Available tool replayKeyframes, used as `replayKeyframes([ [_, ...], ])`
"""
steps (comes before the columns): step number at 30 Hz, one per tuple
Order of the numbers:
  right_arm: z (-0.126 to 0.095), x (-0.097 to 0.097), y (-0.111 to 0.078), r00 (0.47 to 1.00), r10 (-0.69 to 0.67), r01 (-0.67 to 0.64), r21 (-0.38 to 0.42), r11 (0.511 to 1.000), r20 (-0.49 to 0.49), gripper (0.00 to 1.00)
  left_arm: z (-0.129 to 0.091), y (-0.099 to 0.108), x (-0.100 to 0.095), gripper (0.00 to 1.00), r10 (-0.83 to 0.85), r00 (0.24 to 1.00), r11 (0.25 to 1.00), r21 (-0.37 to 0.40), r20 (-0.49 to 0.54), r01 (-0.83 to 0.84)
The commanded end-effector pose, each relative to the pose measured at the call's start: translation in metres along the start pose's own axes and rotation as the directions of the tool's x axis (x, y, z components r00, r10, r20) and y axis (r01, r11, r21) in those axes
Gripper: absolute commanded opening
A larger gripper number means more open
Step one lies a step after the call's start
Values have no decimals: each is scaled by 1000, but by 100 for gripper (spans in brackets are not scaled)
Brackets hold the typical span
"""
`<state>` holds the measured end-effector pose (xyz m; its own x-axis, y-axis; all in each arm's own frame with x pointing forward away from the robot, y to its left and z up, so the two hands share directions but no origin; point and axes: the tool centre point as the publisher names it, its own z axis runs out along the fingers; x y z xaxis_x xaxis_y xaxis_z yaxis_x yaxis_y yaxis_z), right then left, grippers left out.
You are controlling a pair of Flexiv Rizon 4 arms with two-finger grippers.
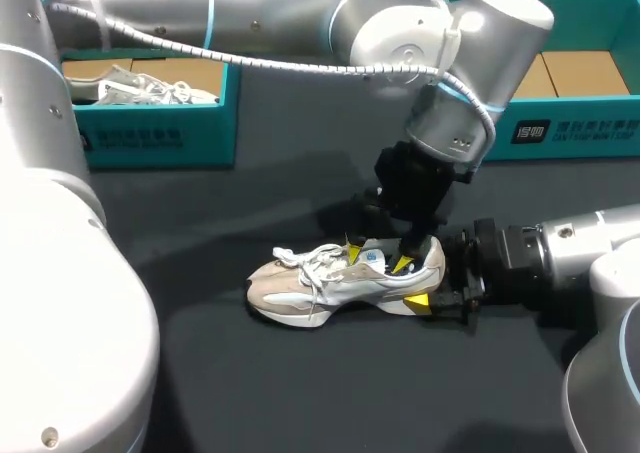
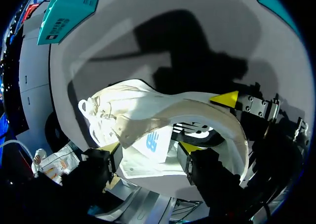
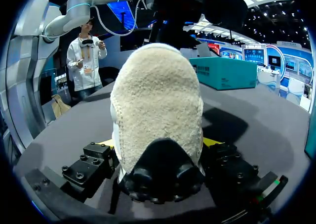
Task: Take the shoe out of the shoebox, open the shoe tongue, remove and reinsert the insole, then place the shoe into the shoebox
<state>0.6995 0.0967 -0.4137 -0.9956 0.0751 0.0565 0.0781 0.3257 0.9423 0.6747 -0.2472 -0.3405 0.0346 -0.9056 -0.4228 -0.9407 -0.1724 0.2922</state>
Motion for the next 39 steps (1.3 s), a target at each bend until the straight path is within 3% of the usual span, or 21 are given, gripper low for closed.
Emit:
replayKeyframes([
  [1,5,-2,-1,1000,1,-1,5,1000,1,0,5,3,3,65,-75,996,997,-8,46,76],
  [6,5,-2,-1,1000,1,-1,5,1000,1,0,9,3,-4,58,-69,995,997,-31,68,71],
  [8,5,-2,-1,1000,1,-1,5,1000,1,0,9,3,-6,50,-69,995,997,-33,70,71],
  [18,5,-2,-1,1000,1,-1,5,1000,1,0,4,10,-12,42,-64,995,998,-19,73,66],
  [24,5,-2,-1,1000,1,-1,5,1000,1,0,-1,14,-20,25,-64,996,998,0,59,64],
  [29,5,-2,-1,1000,1,-1,5,1000,1,0,-4,14,-28,0,-73,997,997,7,39,73],
  [39,5,-2,-1,1000,1,-1,5,1000,1,0,-9,20,-59,0,-94,989,995,18,-112,97],
])
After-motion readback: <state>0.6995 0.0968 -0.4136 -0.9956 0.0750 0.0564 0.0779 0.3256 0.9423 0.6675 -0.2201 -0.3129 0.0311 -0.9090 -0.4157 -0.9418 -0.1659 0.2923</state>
